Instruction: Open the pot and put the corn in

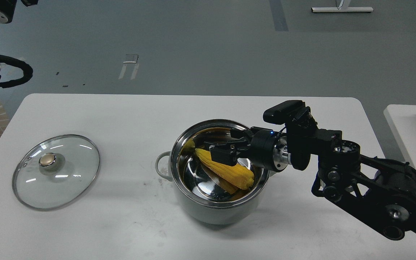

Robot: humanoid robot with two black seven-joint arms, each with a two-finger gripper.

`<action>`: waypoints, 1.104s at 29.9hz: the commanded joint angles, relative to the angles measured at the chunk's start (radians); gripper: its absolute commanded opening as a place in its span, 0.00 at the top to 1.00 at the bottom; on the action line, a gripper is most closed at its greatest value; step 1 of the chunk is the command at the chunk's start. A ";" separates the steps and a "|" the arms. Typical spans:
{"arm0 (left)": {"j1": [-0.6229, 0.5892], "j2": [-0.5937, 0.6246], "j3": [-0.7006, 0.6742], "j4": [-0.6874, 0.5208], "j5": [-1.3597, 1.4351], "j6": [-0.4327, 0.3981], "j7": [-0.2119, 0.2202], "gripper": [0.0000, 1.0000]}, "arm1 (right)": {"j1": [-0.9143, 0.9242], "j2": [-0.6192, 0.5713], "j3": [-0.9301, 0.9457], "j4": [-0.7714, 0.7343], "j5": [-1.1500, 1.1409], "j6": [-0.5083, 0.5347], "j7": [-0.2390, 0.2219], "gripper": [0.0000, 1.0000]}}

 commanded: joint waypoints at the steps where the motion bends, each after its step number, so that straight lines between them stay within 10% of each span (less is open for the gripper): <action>1: -0.001 -0.002 -0.001 0.000 -0.001 0.000 0.000 0.03 | 0.034 0.040 0.119 -0.029 0.012 0.000 0.005 0.00; 19: -0.022 -0.085 0.009 0.009 0.054 -0.038 0.011 0.02 | 0.331 0.244 0.853 -0.595 0.426 0.000 0.028 0.00; 33: -0.017 -0.166 0.012 0.035 0.056 -0.040 0.118 0.02 | 0.512 0.279 0.877 -1.306 0.981 -0.108 0.372 0.00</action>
